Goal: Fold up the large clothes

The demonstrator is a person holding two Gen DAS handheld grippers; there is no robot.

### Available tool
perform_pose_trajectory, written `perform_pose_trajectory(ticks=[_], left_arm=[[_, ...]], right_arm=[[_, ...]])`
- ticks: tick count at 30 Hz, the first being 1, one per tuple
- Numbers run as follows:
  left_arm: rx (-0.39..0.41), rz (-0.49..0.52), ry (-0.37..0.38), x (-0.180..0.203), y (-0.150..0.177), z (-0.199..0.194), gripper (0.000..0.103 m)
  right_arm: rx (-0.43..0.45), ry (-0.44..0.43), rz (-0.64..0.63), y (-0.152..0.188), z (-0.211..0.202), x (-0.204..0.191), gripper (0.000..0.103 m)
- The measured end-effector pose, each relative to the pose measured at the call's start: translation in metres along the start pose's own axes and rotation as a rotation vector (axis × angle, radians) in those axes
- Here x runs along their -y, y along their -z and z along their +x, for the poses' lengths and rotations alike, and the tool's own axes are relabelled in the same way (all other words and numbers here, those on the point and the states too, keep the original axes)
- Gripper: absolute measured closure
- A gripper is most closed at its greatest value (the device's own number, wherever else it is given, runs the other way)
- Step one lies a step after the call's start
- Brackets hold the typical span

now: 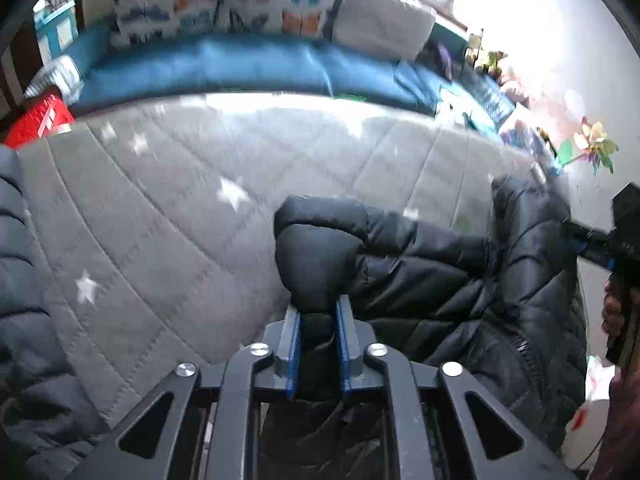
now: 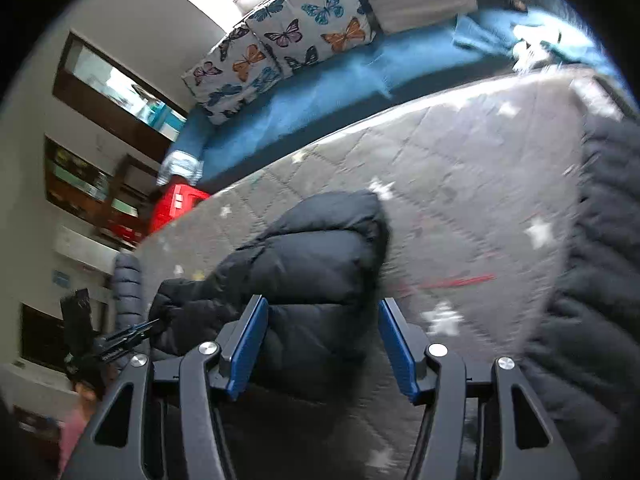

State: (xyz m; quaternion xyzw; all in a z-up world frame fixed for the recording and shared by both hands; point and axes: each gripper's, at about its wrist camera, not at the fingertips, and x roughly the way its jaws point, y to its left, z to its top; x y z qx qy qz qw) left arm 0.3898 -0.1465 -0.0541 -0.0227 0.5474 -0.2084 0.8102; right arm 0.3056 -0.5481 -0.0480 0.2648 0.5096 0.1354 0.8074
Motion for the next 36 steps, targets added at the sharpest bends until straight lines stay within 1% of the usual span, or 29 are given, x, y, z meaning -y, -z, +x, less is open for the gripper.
perform_pose_trajectory(ticks=[1,2,3,4,6,7,8,9,10,11,12,13,14,16,17,20,22,23,26,29,31,32,33,34,35,36], left_arm=[[0.044,0.007,-0.002,0.004,-0.003,-0.010,0.090],[0.081,0.015,-0.009,0.007,-0.004,-0.021,0.091],[0.154,0.038,-0.037,0.012,-0.007,-0.039,0.091],[0.200,0.047,-0.063,0.015,-0.009,-0.052,0.091],[0.348,0.052,-0.125,0.016,-0.015,-0.088,0.091],[0.389,0.039,-0.157,0.012,-0.017,-0.099,0.091],[0.407,0.011,-0.191,0.004,-0.021,-0.105,0.091],[0.394,-0.021,-0.207,-0.006,-0.026,-0.103,0.090],[0.347,-0.068,-0.217,-0.021,-0.031,-0.092,0.088],[0.305,-0.091,-0.211,-0.031,-0.033,-0.083,0.086],[0.236,-0.117,-0.201,-0.043,-0.034,-0.067,0.084],[0.184,-0.140,-0.199,-0.052,-0.033,-0.055,0.084],[0.128,-0.169,-0.212,-0.062,-0.030,-0.042,0.084],[0.083,-0.185,-0.245,-0.068,-0.025,-0.029,0.084],[0.077,-0.187,-0.241,-0.073,-0.023,-0.028,0.084],[0.070,-0.198,-0.204,-0.067,-0.018,-0.035,0.084],[0.084,-0.176,-0.203,-0.059,-0.014,-0.052,0.084],[0.093,-0.162,-0.211,-0.065,-0.009,-0.063,0.084],[0.115,-0.113,-0.230,-0.051,0.010,-0.095,0.084],[0.112,-0.090,-0.233,-0.051,0.036,-0.148,0.083],[0.106,-0.079,-0.231,-0.045,0.054,-0.168,0.082],[0.104,-0.072,-0.236,-0.042,0.067,-0.181,0.079],[0.100,-0.071,-0.248,-0.040,0.080,-0.191,0.067],[0.102,-0.072,-0.251,-0.038,0.096,-0.202,0.059],[0.109,-0.069,-0.245,-0.037,0.109,-0.213,0.041],[0.122,-0.068,-0.240,-0.035,0.126,-0.223,0.028]], right_arm=[[0.006,-0.012,-0.005,0.001,0.000,-0.004,0.053],[0.041,0.002,-0.037,0.002,-0.005,-0.011,0.061],[0.073,0.005,-0.082,0.002,-0.012,-0.020,0.067],[0.105,0.006,-0.113,0.002,-0.020,-0.028,0.070],[0.162,0.015,-0.167,0.003,-0.032,-0.041,0.070],[0.180,0.049,-0.194,0.002,-0.034,-0.045,0.070],[0.182,0.085,-0.206,0.000,-0.032,-0.046,0.070],[0.153,0.132,-0.197,-0.001,-0.023,-0.044,0.066],[0.118,0.152,-0.169,-0.003,-0.015,-0.038,0.060],[0.093,0.167,-0.139,-0.005,-0.009,-0.033,0.060],[0.073,0.176,-0.102,-0.003,-0.004,-0.026,0.060],[0.065,0.178,-0.085,-0.001,-0.002,-0.022,0.060],[0.054,0.189,-0.082,0.000,-0.003,-0.019,0.060],[0.035,0.277,-0.112,0.004,-0.004,-0.021,0.060],[0.023,0.290,-0.128,0.006,-0.006,-0.024,0.060],[-0.017,0.287,-0.143,0.013,-0.013,-0.030,0.060],[-0.042,0.283,-0.166,0.020,-0.020,-0.038,0.060],[-0.047,0.287,-0.181,0.021,-0.023,-0.043,0.060],[-0.045,0.289,-0.215,0.034,-0.041,-0.057,0.060],[-0.032,0.291,-0.233,0.049,-0.066,-0.070,0.060],[-0.019,0.298,-0.256,0.059,-0.084,-0.080,0.060],[-0.015,0.304,-0.263,0.063,-0.090,-0.084,0.060],[-0.008,0.307,-0.269,0.071,-0.099,-0.087,0.058],[-0.002,0.309,-0.265,0.080,-0.109,-0.089,0.055],[-0.002,0.312,-0.261,0.086,-0.112,-0.091,0.048],[-0.002,0.306,-0.268,0.101,-0.119,-0.090,0.042]])
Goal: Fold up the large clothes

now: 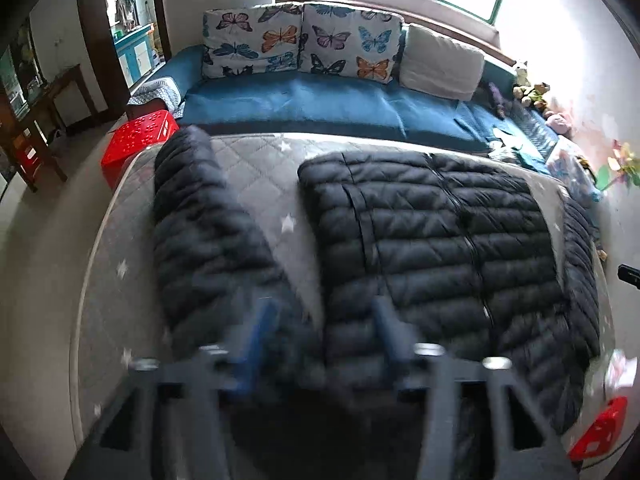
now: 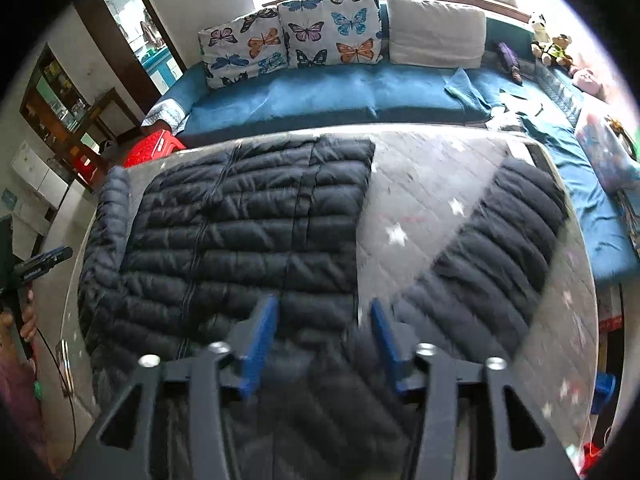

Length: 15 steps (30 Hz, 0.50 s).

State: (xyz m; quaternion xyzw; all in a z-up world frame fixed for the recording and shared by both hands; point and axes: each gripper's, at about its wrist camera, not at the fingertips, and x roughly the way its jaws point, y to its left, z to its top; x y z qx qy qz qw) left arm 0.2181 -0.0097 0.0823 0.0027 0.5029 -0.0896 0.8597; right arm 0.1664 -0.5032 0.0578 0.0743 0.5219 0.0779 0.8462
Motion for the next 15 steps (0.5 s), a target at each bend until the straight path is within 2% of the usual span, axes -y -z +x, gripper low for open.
perform_pose_trajectory(ticks=[2,6,11,13,15], left_arm=[[0.024,0.006,0.019,-0.004,0.035,-0.024,0.024],[0.002,-0.028,0.066,-0.014,0.100,-0.040,0.011],[-0.046,-0.149,0.112,-0.033,0.174,-0.024,0.010],[-0.078,-0.221,0.158,-0.042,0.193,-0.012,0.010],[-0.106,-0.308,0.225,-0.051,0.212,0.000,0.010]], right_arm=[[-0.016,-0.002,-0.005,0.022,-0.005,-0.001,0.040],[-0.091,-0.039,0.046,0.091,0.007,0.005,0.040],[-0.125,-0.122,0.123,0.156,0.032,0.013,0.040],[-0.125,-0.157,0.170,0.179,0.045,0.018,0.040],[-0.088,-0.247,0.263,0.193,0.048,0.029,0.040]])
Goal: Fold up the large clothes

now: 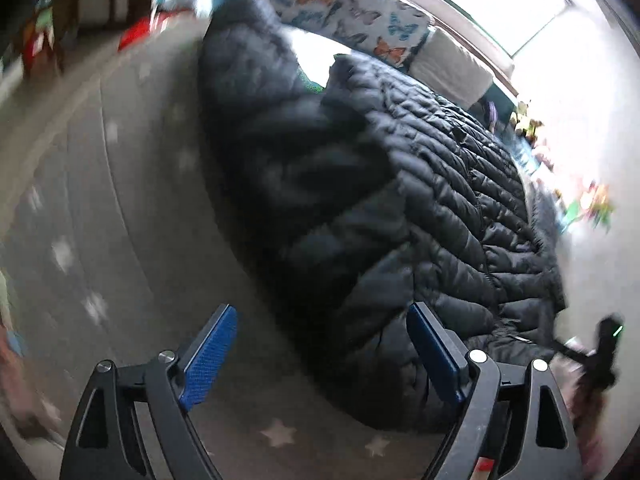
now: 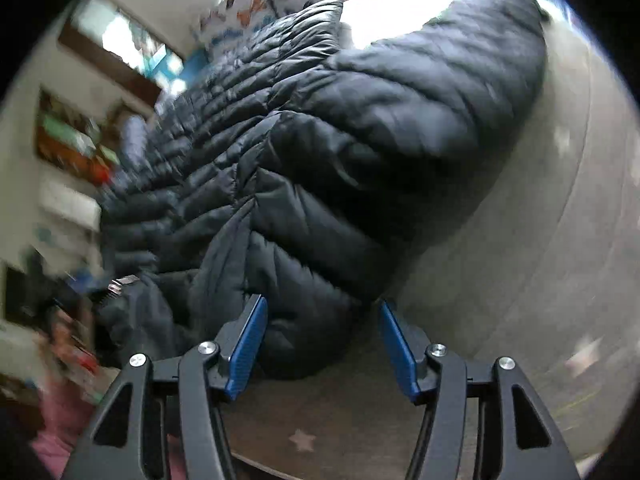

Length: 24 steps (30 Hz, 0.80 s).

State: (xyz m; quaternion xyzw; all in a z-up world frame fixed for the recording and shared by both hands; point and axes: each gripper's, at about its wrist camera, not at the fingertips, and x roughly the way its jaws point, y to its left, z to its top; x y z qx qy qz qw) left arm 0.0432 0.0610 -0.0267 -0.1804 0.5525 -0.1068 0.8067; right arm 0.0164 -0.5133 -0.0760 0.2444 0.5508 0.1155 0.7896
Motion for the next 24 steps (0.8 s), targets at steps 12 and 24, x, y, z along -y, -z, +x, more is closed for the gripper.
perform_pose_trajectory(ticks=[12,24], left_arm=[[-0.025,-0.126,0.226,-0.011,0.028,0.030,0.024],[0.042,-0.013,0.152,0.005,0.019,-0.005,0.084]], right_arm=[[0.089,-0.126,0.103,0.008,0.007,0.017,0.039],[0.127,-0.175,-0.042,0.032,-0.017,-0.029,0.080]])
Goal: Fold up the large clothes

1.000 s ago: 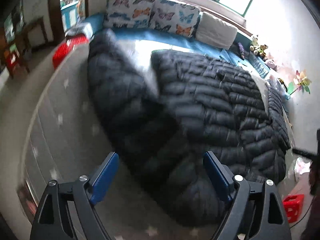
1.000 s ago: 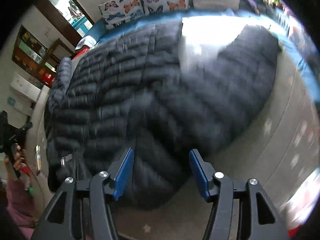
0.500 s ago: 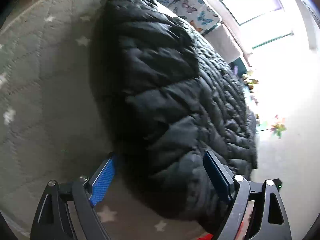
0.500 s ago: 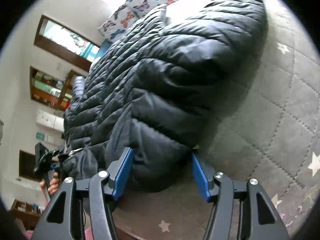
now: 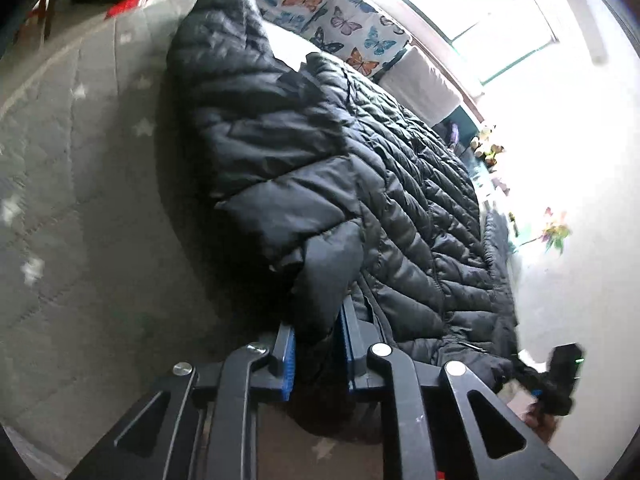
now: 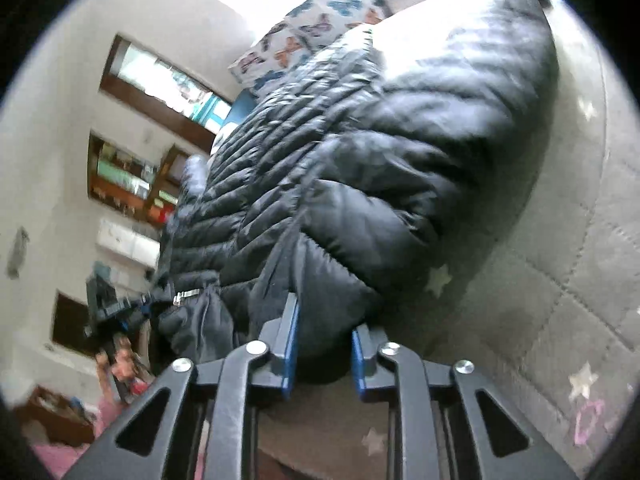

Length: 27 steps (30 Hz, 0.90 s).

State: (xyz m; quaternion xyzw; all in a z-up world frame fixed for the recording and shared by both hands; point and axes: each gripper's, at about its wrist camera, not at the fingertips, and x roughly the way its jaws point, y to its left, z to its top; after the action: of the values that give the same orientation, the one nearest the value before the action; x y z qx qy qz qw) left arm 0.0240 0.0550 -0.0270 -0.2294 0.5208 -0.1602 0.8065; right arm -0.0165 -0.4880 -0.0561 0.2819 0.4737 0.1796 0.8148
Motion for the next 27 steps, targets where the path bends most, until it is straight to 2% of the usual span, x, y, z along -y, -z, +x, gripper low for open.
perform_pose_trajectory(ticks=[2,4,5,6,8,10,13,15,17,20,25,27], left_arm=[[-0.015,0.046,-0.056,0.001,0.000,-0.002,0.084],[-0.059,0.044,-0.084,-0.010,0.002,0.007,0.082],[-0.074,0.033,-0.085,-0.012,0.001,0.011,0.077],[-0.090,0.011,-0.085,-0.017,0.000,0.014,0.071],[-0.110,-0.015,-0.075,-0.020,-0.005,0.011,0.068],[-0.101,0.007,-0.078,-0.016,-0.006,0.000,0.068],[-0.071,0.072,-0.179,-0.006,-0.001,-0.020,0.068],[-0.030,0.130,-0.217,0.007,0.006,-0.037,0.068],[-0.013,0.188,-0.211,0.026,0.015,-0.042,0.068],[-0.021,0.287,-0.150,0.059,0.024,-0.035,0.068],[-0.092,0.382,-0.065,0.103,0.034,0.006,0.068],[-0.153,0.411,-0.016,0.115,0.038,0.026,0.068]], right_arm=[[-0.033,0.029,-0.043,0.009,-0.002,-0.009,0.080],[-0.089,0.083,-0.079,0.021,0.011,-0.010,0.081],[-0.106,0.113,-0.081,0.021,0.019,-0.006,0.080],[-0.115,0.115,-0.068,0.019,0.022,-0.001,0.080],[-0.132,0.086,-0.018,0.010,0.018,0.003,0.075],[-0.148,0.122,-0.059,0.005,0.010,-0.008,0.073],[-0.156,0.281,-0.195,0.001,-0.006,-0.039,0.067],[-0.140,0.316,-0.256,0.000,-0.015,-0.057,0.066],[-0.115,0.284,-0.304,0.001,-0.022,-0.069,0.066],[-0.108,0.199,-0.360,0.001,-0.011,-0.088,0.065],[-0.203,0.109,-0.464,0.004,0.053,-0.126,0.065],[-0.250,0.087,-0.513,0.014,0.071,-0.137,0.065]])
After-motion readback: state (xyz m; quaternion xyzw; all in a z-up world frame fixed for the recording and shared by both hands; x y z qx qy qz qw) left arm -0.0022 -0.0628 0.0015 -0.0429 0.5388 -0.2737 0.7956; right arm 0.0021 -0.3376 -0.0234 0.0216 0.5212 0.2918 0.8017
